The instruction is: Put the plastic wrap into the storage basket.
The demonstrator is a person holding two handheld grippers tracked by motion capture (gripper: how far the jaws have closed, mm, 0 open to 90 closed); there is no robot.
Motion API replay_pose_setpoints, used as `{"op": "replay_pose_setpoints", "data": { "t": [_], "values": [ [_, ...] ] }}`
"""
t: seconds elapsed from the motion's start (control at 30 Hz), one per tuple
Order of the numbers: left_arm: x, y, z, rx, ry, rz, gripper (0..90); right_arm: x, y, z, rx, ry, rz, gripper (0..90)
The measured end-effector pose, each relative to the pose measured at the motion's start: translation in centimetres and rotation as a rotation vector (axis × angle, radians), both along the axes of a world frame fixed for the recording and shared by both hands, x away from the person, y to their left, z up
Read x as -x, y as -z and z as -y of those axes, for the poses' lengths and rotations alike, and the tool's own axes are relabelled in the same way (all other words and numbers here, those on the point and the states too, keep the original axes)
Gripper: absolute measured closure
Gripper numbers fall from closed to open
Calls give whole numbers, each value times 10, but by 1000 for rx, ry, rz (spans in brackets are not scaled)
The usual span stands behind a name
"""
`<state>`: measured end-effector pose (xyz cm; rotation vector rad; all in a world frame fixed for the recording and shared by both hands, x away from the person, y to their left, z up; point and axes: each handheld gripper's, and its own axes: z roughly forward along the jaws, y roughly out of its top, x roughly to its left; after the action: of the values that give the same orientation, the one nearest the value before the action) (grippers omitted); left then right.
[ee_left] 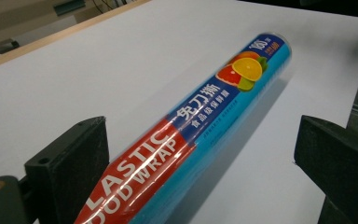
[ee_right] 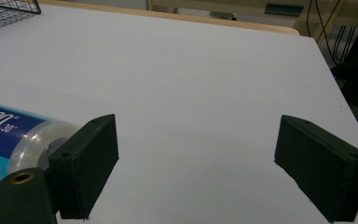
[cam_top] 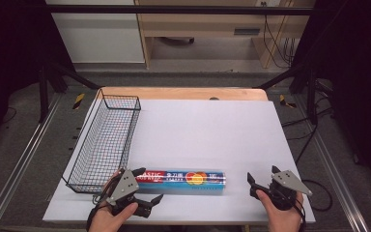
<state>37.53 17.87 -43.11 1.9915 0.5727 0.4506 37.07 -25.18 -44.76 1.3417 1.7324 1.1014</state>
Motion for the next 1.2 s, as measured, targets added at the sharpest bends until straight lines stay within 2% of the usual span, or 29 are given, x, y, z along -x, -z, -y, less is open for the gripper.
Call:
{"op": "replay_pose_setpoints", "data": {
  "t": [0.1,0.17,0.3,0.33,0.4,0.47,0.5,0.53,0.63,0.7,0.73,0.77,0.87,0.93,1.0,1.13,1.2],
  "values": [
    [1,1,3,-48,35,6,33,2,0,0,5,-17,8,146],
    [2,1,7,-92,60,30,35,5,0,2,21,-30,5,148],
    [-3,-3,13,-95,86,37,34,4,0,7,19,-26,11,149],
    [-10,-6,18,-87,102,9,34,2,2,12,8,-23,8,149],
    [-13,-9,20,-92,109,2,34,1,3,13,0,-19,8,149],
    [-19,-15,26,-130,122,13,34,0,4,17,-19,-4,2,136],
    [-24,-20,29,-157,149,8,40,0,4,21,-39,19,3,130],
    [-25,-24,31,-165,163,10,40,0,4,21,-39,19,3,130],
    [-29,-35,38,-229,213,31,38,1,3,24,-67,33,10,124],
    [-33,-44,44,-258,234,11,38,1,3,23,-79,26,4,124],
    [-33,-44,44,-258,234,11,37,1,3,23,-79,26,4,124],
    [-35,-47,46,-277,240,4,37,0,3,20,-75,20,-1,121],
    [-42,-51,50,-309,263,-31,33,-2,3,18,-70,15,-11,117],
    [-46,-52,52,-348,273,-35,35,-2,4,17,-64,17,-23,113],
    [-50,-50,53,-366,290,-50,40,-3,4,17,-62,21,-33,113],
    [-56,-46,55,-405,289,-62,42,-4,5,18,-59,20,-43,106],
    [-58,-45,55,-422,292,-52,58,-3,5,17,-52,18,-44,106]
  ]
}}
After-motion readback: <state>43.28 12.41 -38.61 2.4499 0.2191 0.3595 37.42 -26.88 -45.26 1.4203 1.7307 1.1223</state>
